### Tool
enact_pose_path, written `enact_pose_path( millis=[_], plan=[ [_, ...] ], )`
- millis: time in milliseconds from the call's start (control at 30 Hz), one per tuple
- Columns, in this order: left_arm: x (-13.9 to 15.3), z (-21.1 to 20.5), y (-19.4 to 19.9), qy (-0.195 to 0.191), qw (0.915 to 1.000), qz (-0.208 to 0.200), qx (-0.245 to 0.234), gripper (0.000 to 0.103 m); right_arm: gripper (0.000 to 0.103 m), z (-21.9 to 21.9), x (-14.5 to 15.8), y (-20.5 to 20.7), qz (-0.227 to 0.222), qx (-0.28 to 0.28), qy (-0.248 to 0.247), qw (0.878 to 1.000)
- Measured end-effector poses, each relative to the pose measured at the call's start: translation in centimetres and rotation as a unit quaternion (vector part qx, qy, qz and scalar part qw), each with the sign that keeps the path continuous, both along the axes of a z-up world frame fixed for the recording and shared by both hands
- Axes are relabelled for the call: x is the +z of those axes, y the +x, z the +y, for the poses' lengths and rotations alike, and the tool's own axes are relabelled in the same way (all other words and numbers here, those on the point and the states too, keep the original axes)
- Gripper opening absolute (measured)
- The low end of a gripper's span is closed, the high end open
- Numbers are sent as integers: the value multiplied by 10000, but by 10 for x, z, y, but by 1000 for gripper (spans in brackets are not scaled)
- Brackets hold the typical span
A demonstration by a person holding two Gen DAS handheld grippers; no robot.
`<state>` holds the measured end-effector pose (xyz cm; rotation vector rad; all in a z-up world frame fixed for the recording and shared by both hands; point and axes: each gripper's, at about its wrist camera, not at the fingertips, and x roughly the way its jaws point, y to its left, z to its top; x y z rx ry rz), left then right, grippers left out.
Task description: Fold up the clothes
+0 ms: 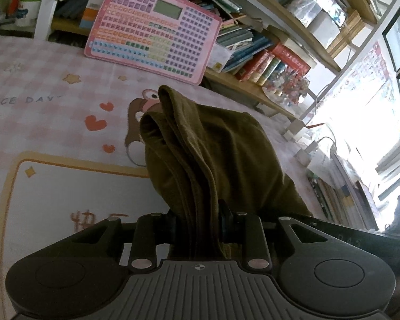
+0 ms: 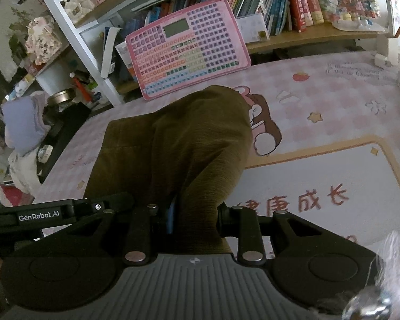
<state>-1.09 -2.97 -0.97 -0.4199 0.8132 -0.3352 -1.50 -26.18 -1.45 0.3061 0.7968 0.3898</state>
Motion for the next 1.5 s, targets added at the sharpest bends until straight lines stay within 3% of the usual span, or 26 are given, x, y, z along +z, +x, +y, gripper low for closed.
enact_pose_path(
  millis=[533,967,1233,1500],
  plan=[
    [3,-70,-15,276,9995,90,80,26,26,-73,-10,-11,87,125,222,9996],
    [1,-96,-16,262,9995,94,-139,26,26,-104,-12,-24,32,-78,231,9997],
    [-3,-85,-11,184,9995,77,-235,26,26,-97,-11,-24,9,-185,147,9997],
    [5,-45,5,176,9992,-57,-342,27,26,-61,-2,-12,-140,-298,63,9994]
  ],
)
